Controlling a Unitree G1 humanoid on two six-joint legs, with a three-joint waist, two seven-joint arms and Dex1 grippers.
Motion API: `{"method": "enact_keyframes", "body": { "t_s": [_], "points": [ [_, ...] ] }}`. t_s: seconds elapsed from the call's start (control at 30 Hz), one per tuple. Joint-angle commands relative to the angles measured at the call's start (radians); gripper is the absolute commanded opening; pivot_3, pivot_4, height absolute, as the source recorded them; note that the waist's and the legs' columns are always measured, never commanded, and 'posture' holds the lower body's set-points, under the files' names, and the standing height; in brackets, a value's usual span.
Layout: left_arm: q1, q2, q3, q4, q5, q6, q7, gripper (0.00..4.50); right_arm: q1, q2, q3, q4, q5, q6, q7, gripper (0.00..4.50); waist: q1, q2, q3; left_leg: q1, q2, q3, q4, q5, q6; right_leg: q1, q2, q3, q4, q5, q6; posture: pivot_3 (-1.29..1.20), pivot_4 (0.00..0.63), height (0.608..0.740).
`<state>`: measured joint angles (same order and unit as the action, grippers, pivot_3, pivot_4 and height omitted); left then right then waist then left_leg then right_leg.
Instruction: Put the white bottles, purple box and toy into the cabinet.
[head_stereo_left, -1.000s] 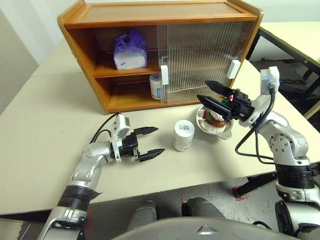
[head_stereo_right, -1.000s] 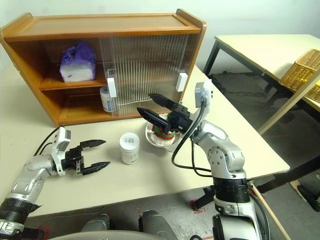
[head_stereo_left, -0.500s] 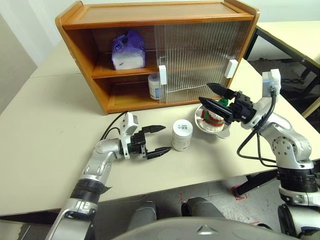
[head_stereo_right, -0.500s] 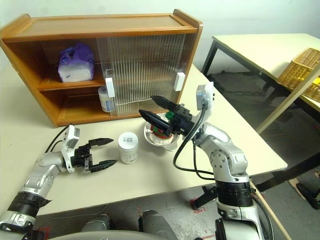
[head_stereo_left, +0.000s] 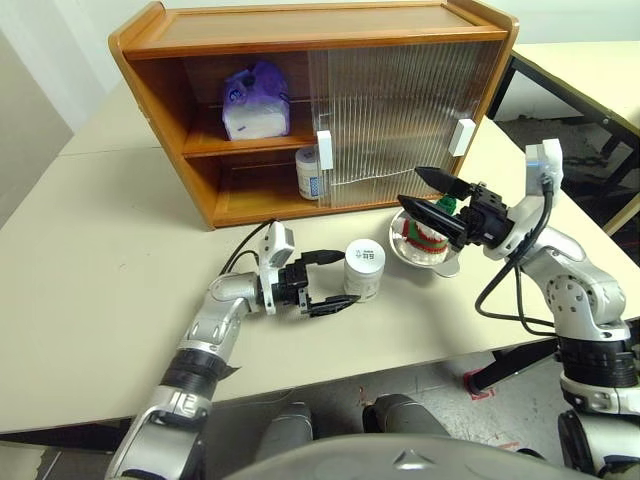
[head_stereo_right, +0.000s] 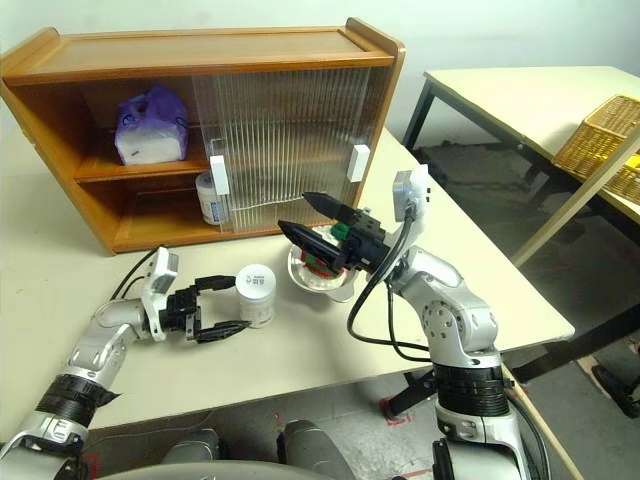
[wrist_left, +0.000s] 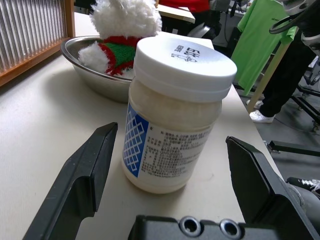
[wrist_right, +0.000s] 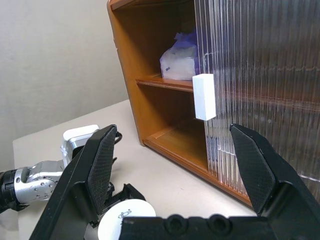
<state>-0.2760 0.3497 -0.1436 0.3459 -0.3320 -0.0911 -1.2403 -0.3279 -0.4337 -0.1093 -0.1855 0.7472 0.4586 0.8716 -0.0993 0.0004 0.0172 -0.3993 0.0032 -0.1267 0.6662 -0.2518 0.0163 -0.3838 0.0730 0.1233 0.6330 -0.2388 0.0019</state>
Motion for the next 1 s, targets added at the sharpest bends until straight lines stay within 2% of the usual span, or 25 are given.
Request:
{"method": "enact_keyframes", "body": {
  "t_s": [0.03, 0.8, 0.83, 0.93, 0.97, 1.0],
  "points": [
    [-0.018, -0.004, -0.012, 0.030, 0.020, -0.011, -0.005, 4.48, 0.012, -0.006, -0.015, -0.012, 0.004, 0.005, -0.004, 4.50, -0.001, 0.000, 0.000, 0.000, 0.000, 0.000, 0.000, 0.000, 0.000, 0.000, 0.000, 0.000, 0.000, 0.000, 0.000, -0.19, 0.034, 0.740],
    [-0.067, -0.040, -0.019, 0.135, 0.051, -0.046, -0.015, 4.48, 0.026, -0.010, -0.030, -0.027, 0.000, -0.002, -0.011, 4.50, -0.020, 0.000, 0.000, -0.001, 0.000, 0.000, 0.000, 0.000, 0.000, 0.000, 0.000, 0.000, 0.000, 0.000, 0.003, -0.21, 0.027, 0.740],
    [-0.069, -0.042, -0.017, 0.139, 0.051, -0.047, -0.012, 4.08, 0.026, -0.010, -0.030, -0.028, 0.000, -0.002, -0.011, 4.50, -0.021, 0.000, 0.000, -0.001, 0.000, 0.000, 0.000, 0.000, 0.000, 0.000, 0.000, 0.000, 0.000, 0.000, 0.004, -0.21, 0.027, 0.740],
    [-0.074, -0.046, -0.013, 0.146, 0.052, -0.050, -0.007, 3.27, 0.026, -0.009, -0.031, -0.028, 0.000, -0.003, -0.012, 4.50, -0.022, 0.000, 0.000, -0.001, 0.000, 0.000, 0.000, 0.000, 0.000, 0.000, 0.000, 0.000, 0.000, 0.000, 0.005, -0.21, 0.027, 0.740],
    [-0.075, -0.047, -0.012, 0.147, 0.052, -0.050, -0.005, 3.07, 0.026, -0.009, -0.031, -0.027, -0.001, -0.003, -0.012, 4.50, -0.022, 0.000, 0.000, -0.001, 0.000, 0.000, 0.000, 0.000, 0.000, 0.000, 0.000, 0.000, 0.000, 0.000, 0.005, -0.21, 0.027, 0.740],
    [-0.077, -0.048, -0.009, 0.146, 0.050, -0.048, -0.002, 3.06, 0.026, -0.009, -0.030, -0.027, -0.001, -0.004, -0.011, 4.50, -0.022, 0.000, 0.000, -0.001, 0.000, 0.000, 0.000, 0.000, 0.000, 0.000, 0.000, 0.000, 0.000, 0.000, 0.005, -0.21, 0.027, 0.740]
  ]
}}
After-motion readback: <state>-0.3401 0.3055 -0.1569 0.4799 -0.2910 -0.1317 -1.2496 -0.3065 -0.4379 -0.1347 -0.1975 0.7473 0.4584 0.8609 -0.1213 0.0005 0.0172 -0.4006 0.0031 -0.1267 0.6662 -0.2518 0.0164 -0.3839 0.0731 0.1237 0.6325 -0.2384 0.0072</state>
